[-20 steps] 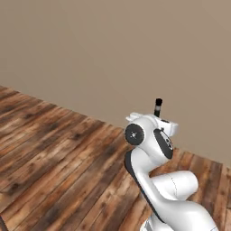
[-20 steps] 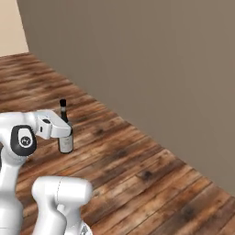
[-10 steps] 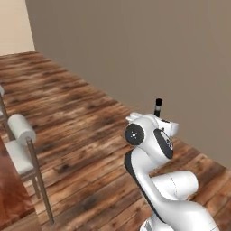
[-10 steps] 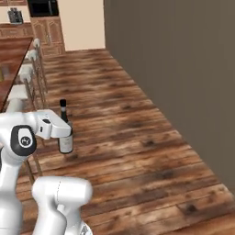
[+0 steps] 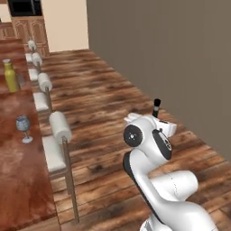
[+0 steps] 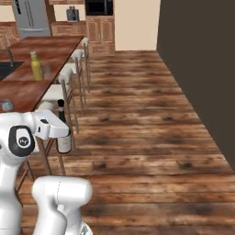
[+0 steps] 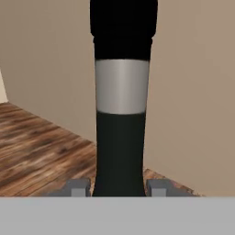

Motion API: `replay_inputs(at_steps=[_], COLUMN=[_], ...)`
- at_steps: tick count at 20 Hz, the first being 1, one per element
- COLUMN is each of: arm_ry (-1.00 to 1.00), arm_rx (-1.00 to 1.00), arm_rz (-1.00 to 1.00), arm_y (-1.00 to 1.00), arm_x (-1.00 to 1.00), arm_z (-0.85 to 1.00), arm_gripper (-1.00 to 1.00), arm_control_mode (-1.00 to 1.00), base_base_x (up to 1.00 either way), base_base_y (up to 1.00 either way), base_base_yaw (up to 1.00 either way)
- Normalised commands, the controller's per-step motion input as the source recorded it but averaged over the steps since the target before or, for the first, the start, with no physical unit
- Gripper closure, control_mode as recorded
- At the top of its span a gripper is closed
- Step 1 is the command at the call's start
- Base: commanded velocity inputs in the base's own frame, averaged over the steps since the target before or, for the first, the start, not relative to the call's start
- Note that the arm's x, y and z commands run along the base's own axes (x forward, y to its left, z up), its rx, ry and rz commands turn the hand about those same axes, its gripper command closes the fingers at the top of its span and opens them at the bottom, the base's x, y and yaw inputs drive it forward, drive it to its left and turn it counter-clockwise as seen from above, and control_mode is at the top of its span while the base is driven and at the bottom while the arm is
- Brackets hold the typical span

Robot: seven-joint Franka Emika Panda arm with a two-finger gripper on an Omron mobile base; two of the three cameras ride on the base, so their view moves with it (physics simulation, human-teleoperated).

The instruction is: There is a wine glass and glass cup on the dining counter. Place the wine bottle next to the wine glass and the juice bottle next to the glass cup.

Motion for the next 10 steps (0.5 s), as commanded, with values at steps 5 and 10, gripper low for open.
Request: replay_inputs(at_steps=[5,10], arm_ry=[0.00,0.00], arm_rx=[0.00,0.00], arm_rz=[0.00,0.00], arm_y=[0.00,0.00], arm_x=[0.00,0.00], arm_z=[0.00,0.00], arm_gripper=[1.00,1.00], arm_control_mode=[1.00,1.00], base_base_x=[0.75,0.72], base_base_y=[-0.38,-0.36], base_base_yaw=[0.15,0.17])
